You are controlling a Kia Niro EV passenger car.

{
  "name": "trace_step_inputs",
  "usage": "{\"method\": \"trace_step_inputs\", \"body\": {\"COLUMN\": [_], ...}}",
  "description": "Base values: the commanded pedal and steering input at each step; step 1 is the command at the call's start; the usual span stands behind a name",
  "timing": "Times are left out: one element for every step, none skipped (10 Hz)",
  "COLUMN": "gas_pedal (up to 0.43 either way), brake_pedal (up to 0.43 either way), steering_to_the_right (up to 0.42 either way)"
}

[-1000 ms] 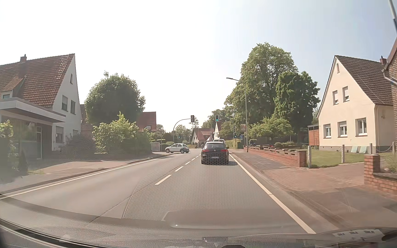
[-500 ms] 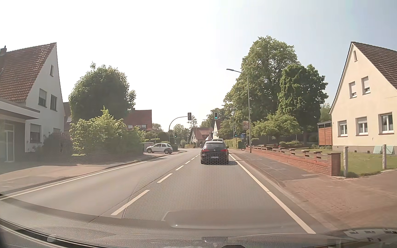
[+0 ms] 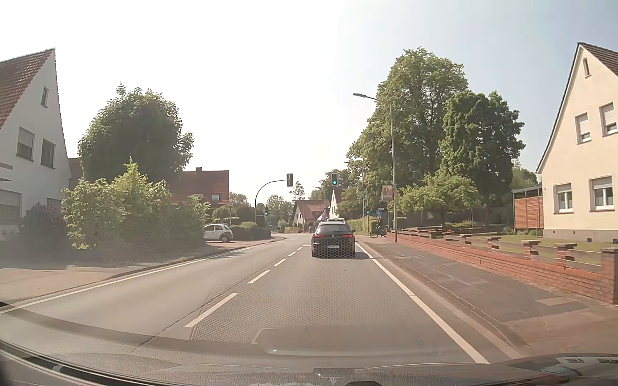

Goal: Follow the waypoints while adhering to traffic rules and regulations

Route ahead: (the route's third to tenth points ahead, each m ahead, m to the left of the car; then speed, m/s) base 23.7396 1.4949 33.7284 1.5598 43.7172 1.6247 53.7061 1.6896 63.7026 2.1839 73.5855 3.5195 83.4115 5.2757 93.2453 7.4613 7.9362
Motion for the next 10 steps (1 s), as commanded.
{"method": "trace_step_inputs", "body": {"gas_pedal": [0.177,0.189,0.197,0.197,0.197,0.197,0.209,0.209,0.209,0.209], "brake_pedal": [0.0,0.0,0.0,0.0,0.0,0.0,0.0,0.0,0.0,0.0], "steering_to_the_right": [0.004,0.004,0.004,0.004,0.003,0.003,0.003,0.003,0.003,0.003]}}
